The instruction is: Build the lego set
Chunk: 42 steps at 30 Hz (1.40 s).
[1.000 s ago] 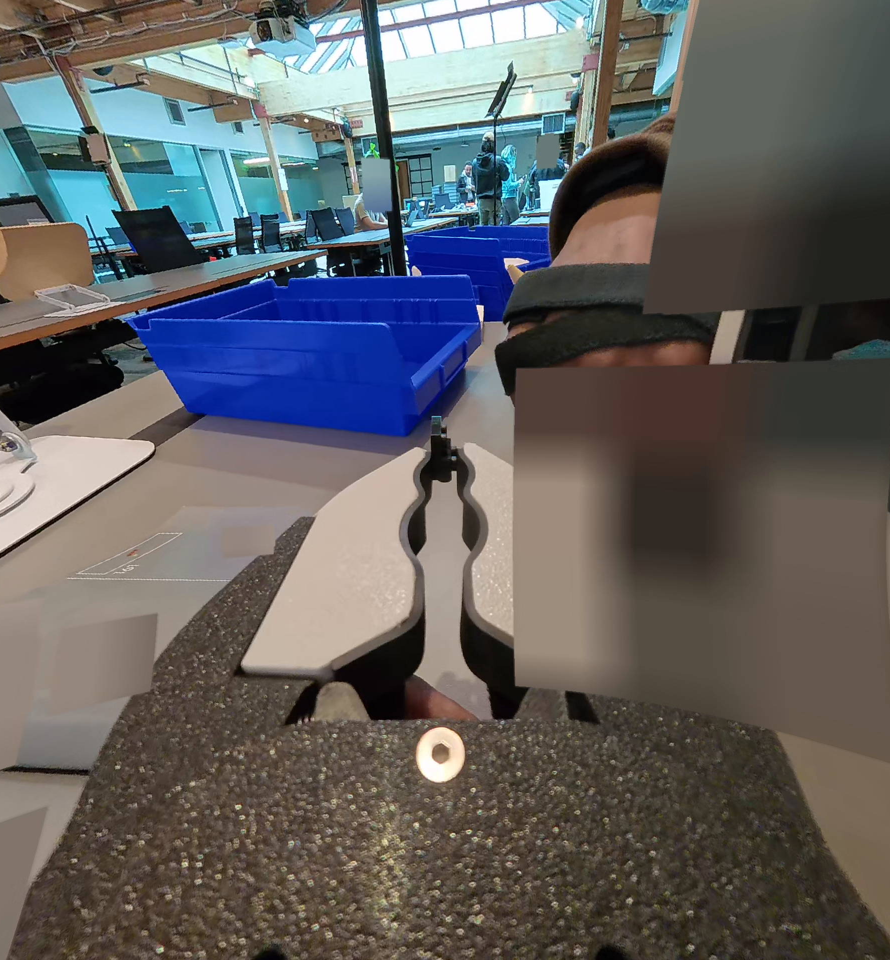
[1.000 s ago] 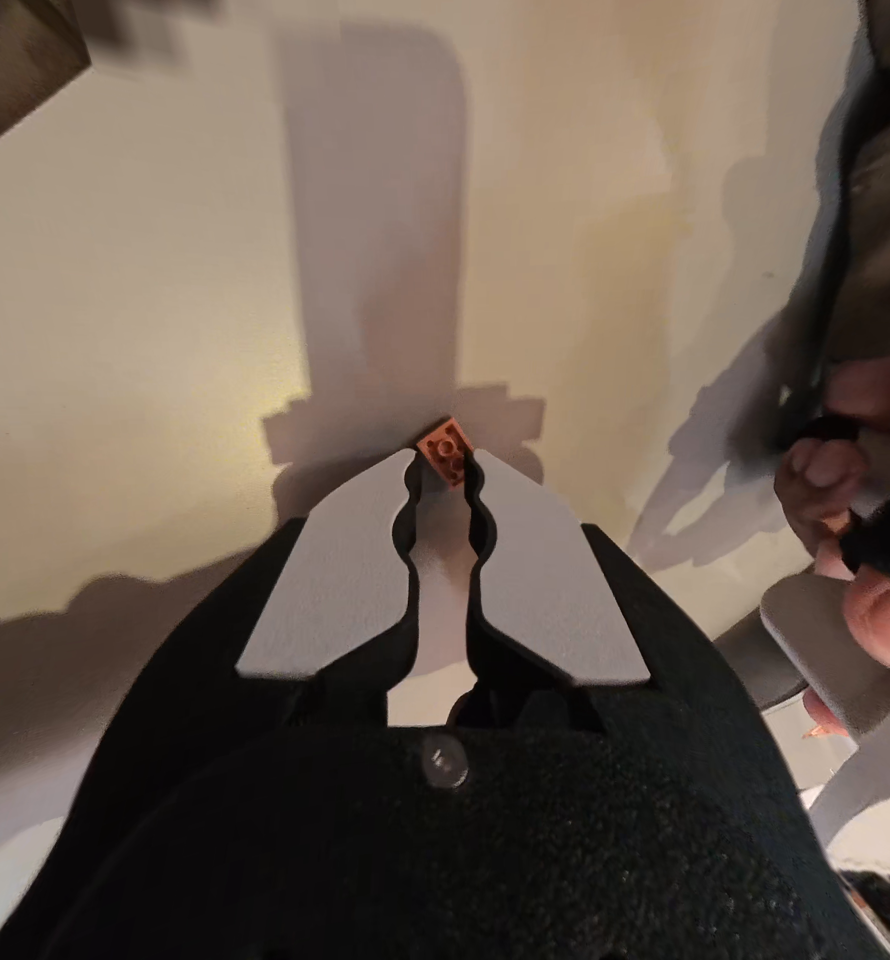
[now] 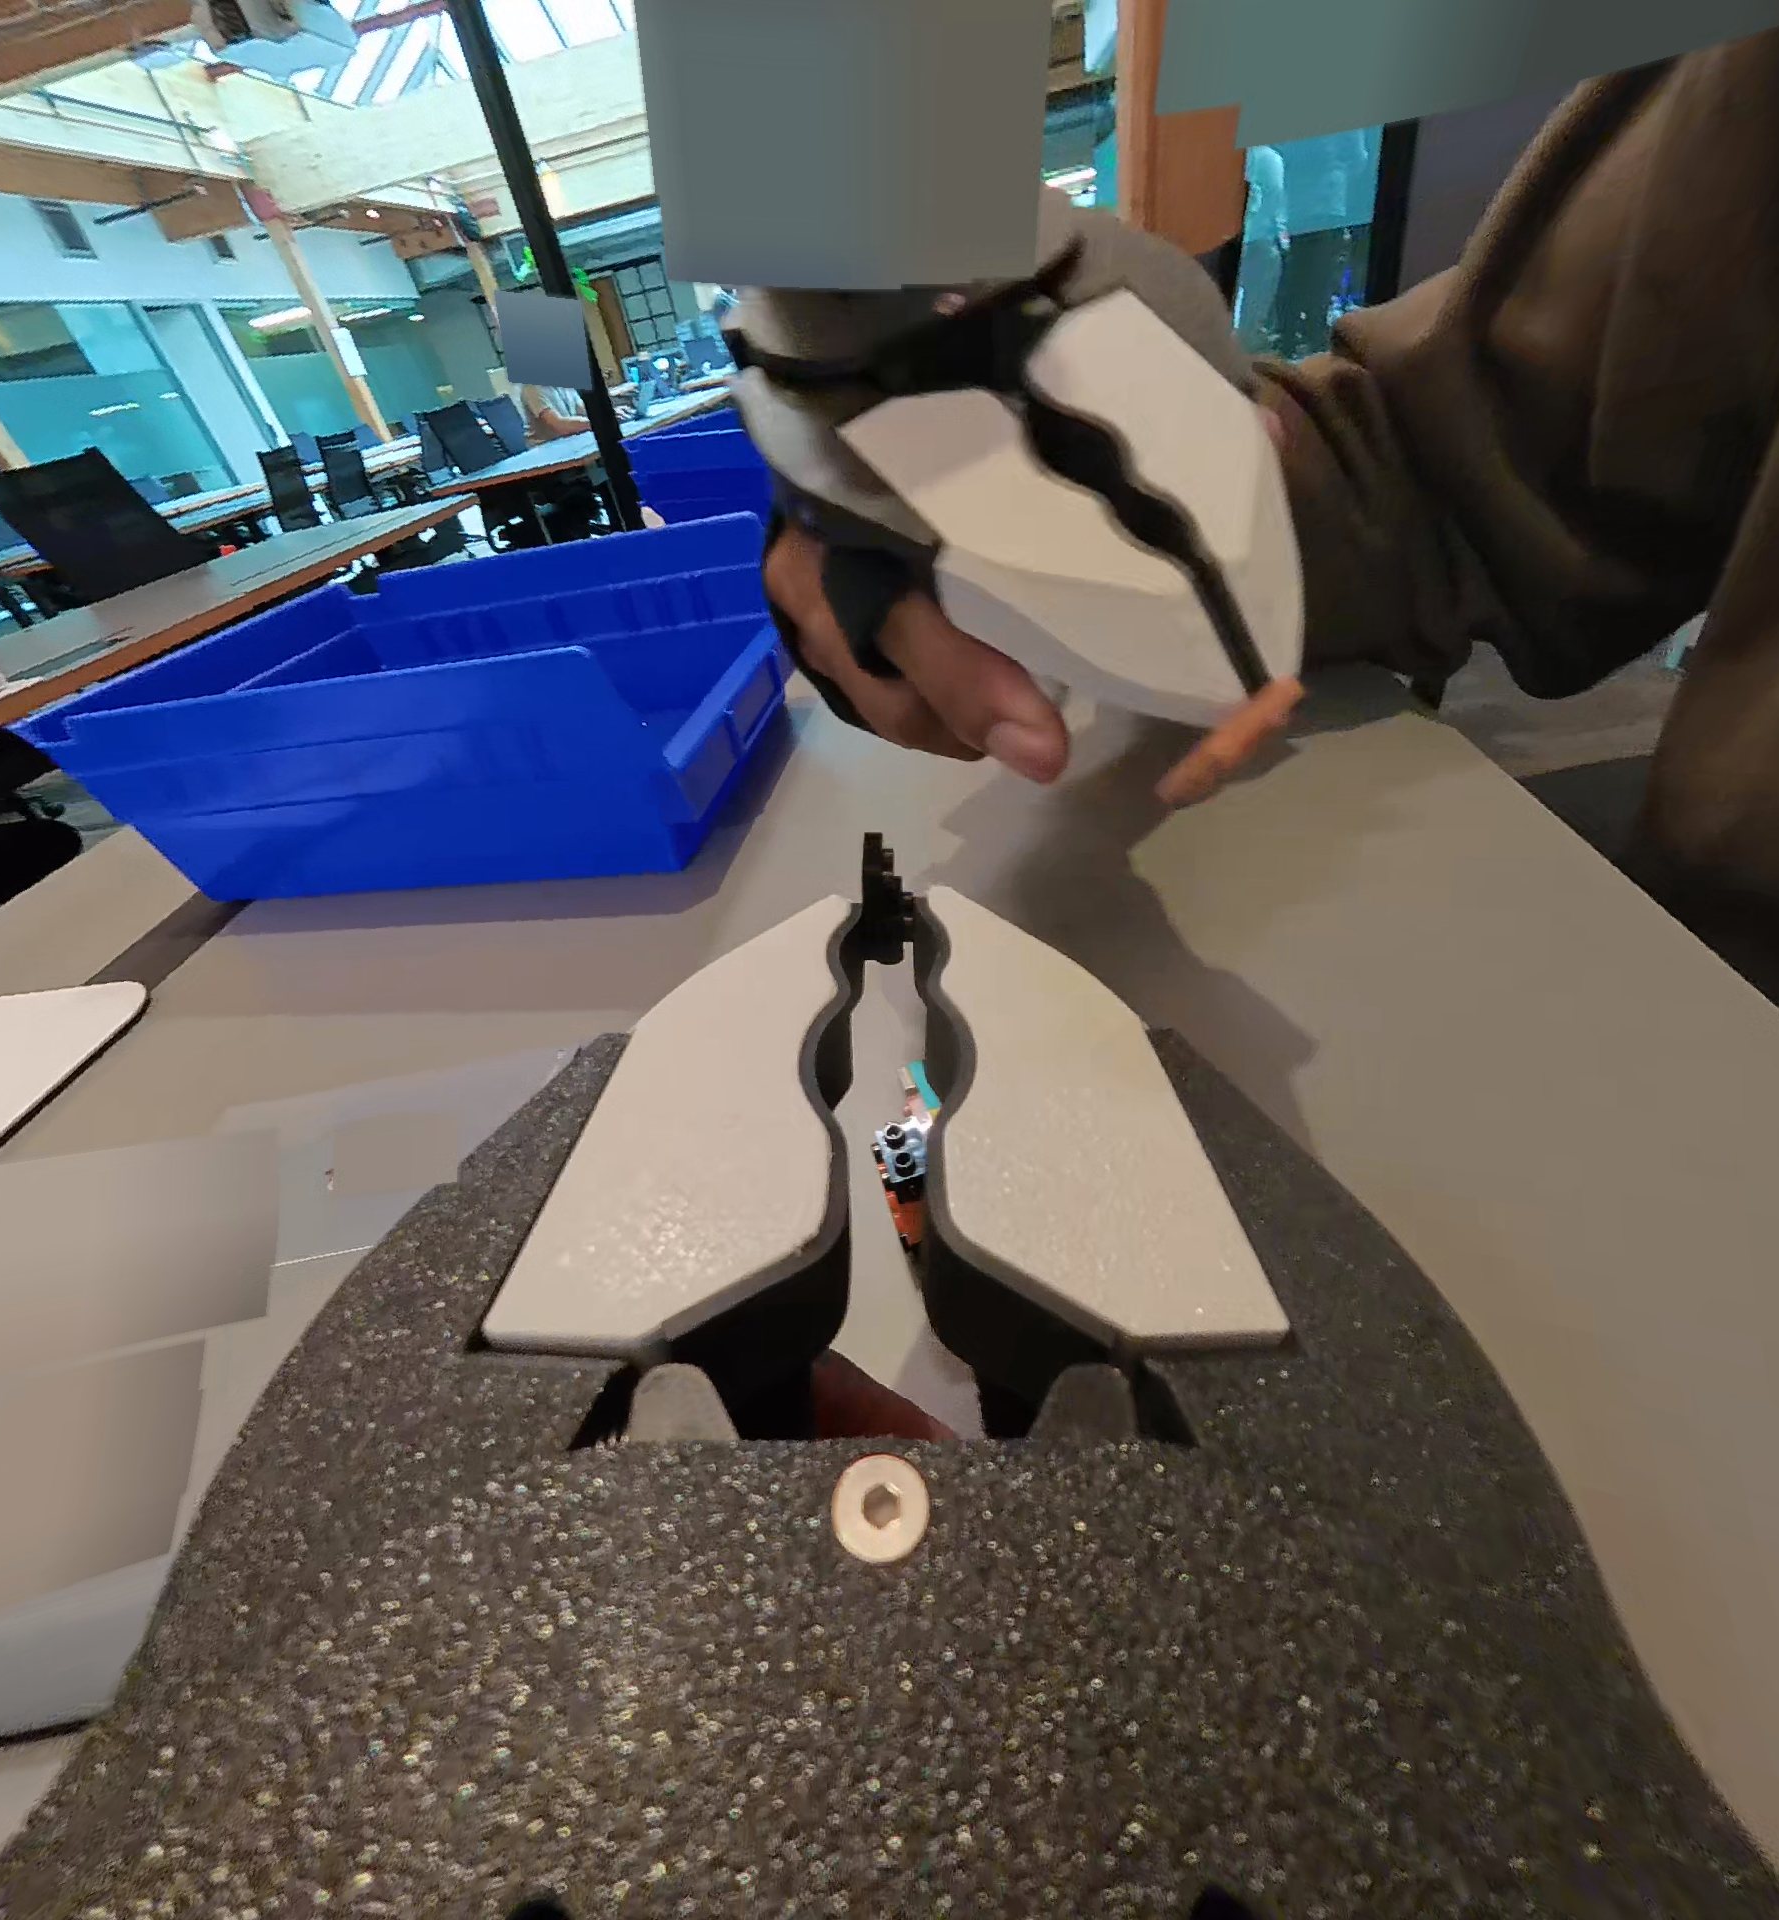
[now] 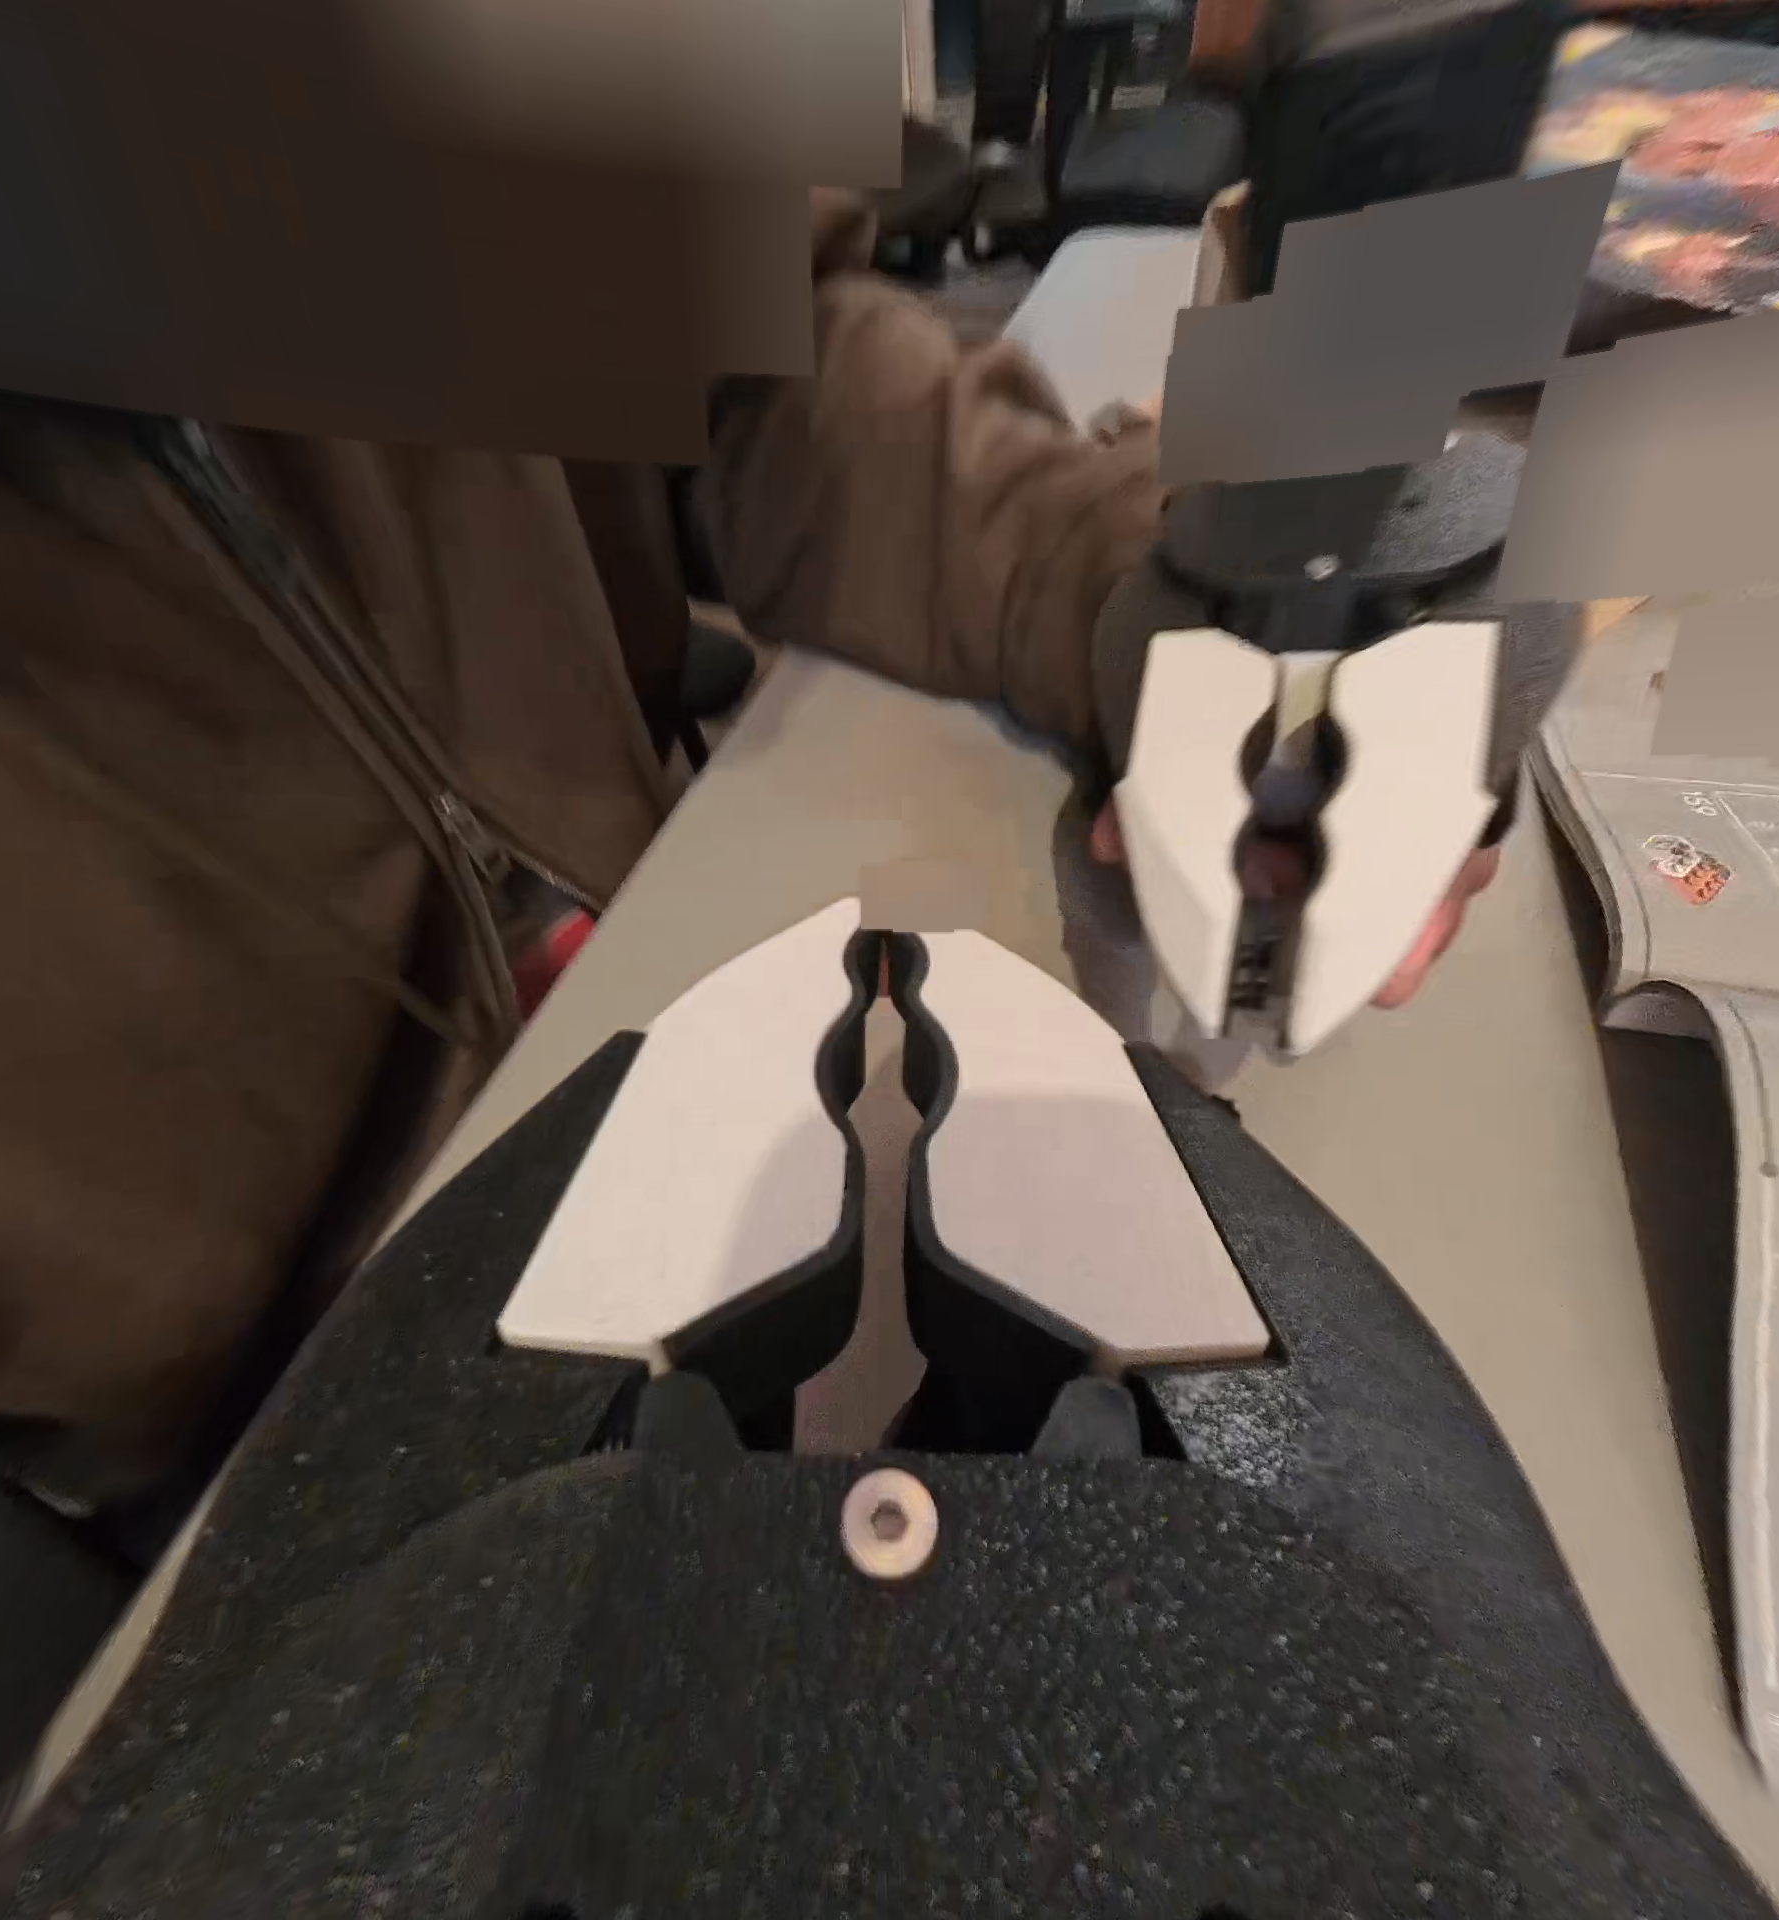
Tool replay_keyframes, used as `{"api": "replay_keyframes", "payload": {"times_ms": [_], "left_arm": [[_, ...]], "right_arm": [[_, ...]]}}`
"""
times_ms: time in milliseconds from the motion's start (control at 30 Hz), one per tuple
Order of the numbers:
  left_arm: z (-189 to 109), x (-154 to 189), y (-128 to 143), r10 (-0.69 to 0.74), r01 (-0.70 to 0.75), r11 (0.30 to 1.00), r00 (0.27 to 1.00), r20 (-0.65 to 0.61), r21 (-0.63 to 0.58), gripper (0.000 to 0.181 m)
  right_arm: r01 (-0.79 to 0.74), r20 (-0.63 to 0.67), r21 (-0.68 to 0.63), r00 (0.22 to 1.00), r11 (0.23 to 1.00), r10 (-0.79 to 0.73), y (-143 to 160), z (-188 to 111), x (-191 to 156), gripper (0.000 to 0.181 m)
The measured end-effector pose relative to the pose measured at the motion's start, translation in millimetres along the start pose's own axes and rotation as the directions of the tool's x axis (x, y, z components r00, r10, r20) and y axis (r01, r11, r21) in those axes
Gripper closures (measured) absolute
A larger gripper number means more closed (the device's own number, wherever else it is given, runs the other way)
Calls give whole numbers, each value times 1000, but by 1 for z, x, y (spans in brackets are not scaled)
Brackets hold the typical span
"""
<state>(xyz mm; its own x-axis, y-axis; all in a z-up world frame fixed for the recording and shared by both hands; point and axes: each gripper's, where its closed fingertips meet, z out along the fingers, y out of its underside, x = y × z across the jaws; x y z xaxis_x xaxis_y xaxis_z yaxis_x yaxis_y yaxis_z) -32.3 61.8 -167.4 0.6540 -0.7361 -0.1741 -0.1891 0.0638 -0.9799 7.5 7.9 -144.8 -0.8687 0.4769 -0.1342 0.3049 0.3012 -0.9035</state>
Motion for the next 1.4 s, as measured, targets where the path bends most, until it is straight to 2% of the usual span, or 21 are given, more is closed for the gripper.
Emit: {"api": "replay_keyframes", "payload": {"times_ms": [167,467,600,767,1067,1400], "left_arm": [[3,6,5,-23,22,999,999,-42,-25,173],[6,20,5,-60,55,997,992,-112,-48,173],[7,21,8,-75,67,995,990,-117,-68,173],[6,17,6,-158,152,986,981,-115,-64,173],[6,13,4,-326,320,945,936,-134,-65,173],[5,13,4,-419,413,908,893,-162,-68,173]], "right_arm": [[-191,31,103,981,976,189,-8,-11,20,181],[-341,74,81,939,937,336,3,-8,35,181],[-366,85,93,929,926,359,4,-9,38,181],[-378,60,118,926,918,373,1,-13,44,180],[-400,17,156,915,903,403,-1,-19,56,181],[-417,-7,167,906,893,424,-1,-22,67,181]]}}
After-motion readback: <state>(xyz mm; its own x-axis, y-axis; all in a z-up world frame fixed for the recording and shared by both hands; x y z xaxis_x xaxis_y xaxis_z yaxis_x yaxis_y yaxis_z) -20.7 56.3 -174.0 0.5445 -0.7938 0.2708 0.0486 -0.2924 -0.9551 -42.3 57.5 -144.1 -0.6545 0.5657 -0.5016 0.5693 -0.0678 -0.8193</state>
